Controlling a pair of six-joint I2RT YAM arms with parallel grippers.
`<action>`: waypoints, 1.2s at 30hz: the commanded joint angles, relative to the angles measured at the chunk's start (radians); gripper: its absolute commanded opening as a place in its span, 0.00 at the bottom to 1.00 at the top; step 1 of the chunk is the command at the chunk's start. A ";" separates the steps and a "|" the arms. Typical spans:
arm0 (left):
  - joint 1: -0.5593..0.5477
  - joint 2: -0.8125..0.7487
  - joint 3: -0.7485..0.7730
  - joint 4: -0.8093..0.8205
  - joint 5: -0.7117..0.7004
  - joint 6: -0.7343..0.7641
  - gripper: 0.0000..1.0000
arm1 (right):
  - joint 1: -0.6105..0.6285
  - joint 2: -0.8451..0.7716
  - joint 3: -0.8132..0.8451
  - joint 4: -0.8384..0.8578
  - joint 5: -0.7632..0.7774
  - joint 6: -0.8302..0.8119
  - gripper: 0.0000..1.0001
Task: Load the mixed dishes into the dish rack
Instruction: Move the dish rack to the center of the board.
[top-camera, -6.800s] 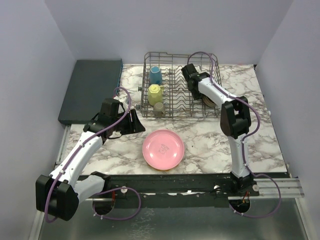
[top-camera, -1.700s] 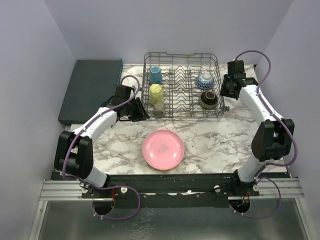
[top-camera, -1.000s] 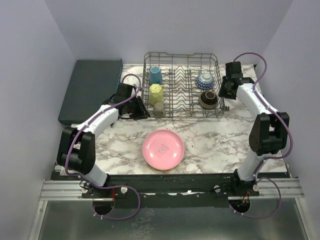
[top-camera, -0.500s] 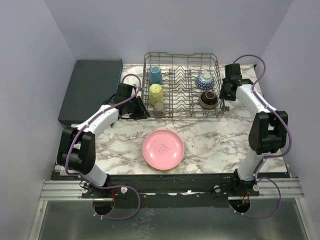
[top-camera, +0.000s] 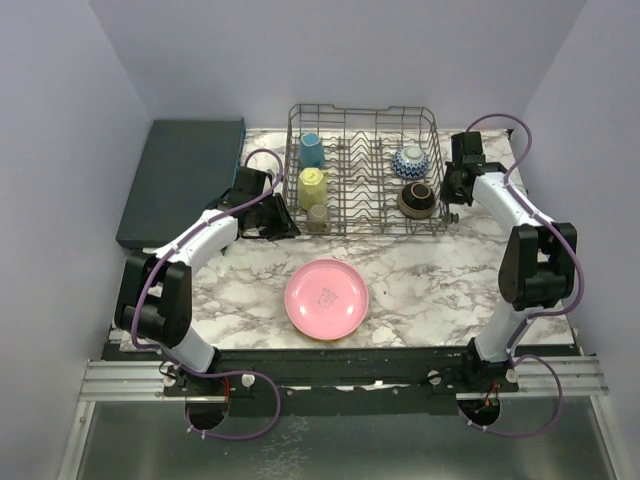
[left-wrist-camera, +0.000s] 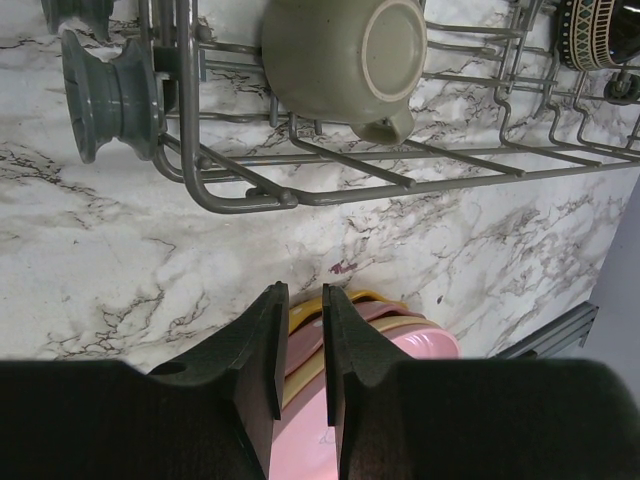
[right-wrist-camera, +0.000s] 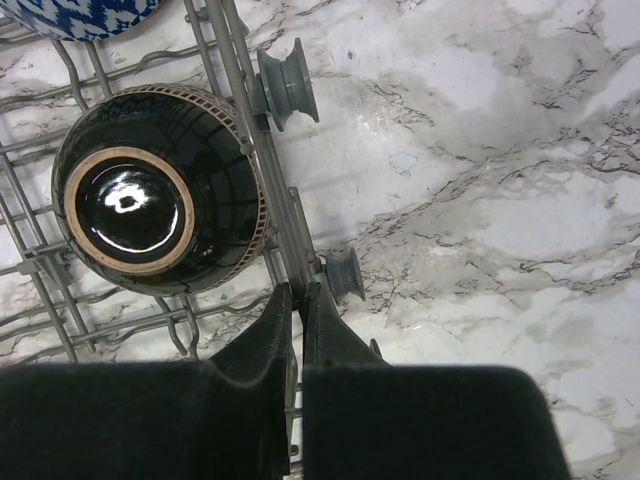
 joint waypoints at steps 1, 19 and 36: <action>0.000 0.008 -0.012 0.025 -0.017 0.002 0.26 | -0.003 -0.029 -0.051 -0.004 -0.066 0.025 0.00; 0.000 -0.061 -0.055 0.026 -0.010 -0.010 0.25 | 0.020 -0.238 -0.249 0.016 -0.266 0.100 0.00; 0.000 -0.225 -0.217 0.025 0.019 -0.071 0.29 | 0.135 -0.452 -0.467 0.080 -0.420 0.277 0.00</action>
